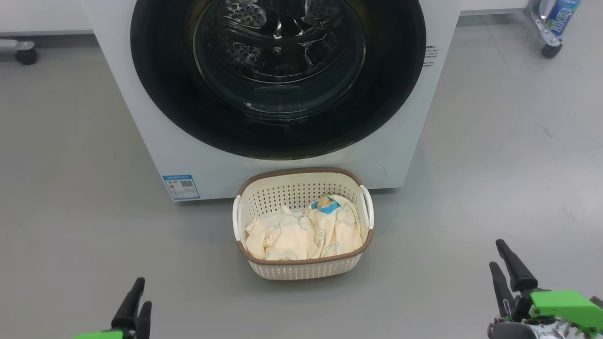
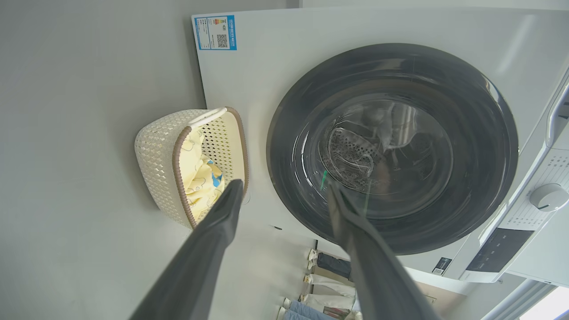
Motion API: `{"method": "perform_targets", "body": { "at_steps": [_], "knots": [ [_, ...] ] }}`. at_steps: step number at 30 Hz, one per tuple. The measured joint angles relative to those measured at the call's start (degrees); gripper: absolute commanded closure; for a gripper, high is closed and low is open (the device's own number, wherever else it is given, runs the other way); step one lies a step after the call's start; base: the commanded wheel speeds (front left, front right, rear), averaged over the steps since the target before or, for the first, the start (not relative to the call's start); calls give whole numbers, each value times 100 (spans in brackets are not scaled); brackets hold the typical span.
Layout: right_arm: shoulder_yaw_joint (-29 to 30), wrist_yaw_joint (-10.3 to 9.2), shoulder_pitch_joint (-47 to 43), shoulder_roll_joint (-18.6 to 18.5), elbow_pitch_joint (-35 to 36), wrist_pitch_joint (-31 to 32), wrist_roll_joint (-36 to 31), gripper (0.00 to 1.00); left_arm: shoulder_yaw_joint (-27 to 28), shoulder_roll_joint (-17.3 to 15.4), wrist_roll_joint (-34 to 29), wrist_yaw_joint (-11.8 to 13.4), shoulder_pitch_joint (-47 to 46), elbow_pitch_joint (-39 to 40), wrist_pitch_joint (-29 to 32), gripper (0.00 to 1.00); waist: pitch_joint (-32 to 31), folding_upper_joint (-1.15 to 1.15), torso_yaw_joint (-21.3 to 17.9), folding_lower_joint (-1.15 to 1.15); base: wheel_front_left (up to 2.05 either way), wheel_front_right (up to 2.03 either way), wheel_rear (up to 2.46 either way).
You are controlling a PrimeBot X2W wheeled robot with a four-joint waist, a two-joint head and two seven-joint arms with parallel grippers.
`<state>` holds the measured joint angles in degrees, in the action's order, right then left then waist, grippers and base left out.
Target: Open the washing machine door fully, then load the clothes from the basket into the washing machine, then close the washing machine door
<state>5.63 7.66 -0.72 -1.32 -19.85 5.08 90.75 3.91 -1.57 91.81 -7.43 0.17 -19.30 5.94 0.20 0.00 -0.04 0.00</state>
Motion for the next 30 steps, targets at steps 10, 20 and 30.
{"method": "perform_targets", "body": {
  "at_steps": [10,20,30],
  "knots": [
    [-127,0,33,-2,75,-164,-365,0,-83,-82,-211,0,-2,190,-148,0,1,0,-8,0,0,0,0],
    [-264,0,133,-18,175,-328,-1000,0,-330,-337,-549,0,-44,333,-444,0,-4,0,-16,0,0,0,0],
    [-414,0,233,-43,288,-515,-1733,0,-466,-503,-1176,0,-62,456,-600,0,-30,0,-25,0,0,0,0]
  ]
}}
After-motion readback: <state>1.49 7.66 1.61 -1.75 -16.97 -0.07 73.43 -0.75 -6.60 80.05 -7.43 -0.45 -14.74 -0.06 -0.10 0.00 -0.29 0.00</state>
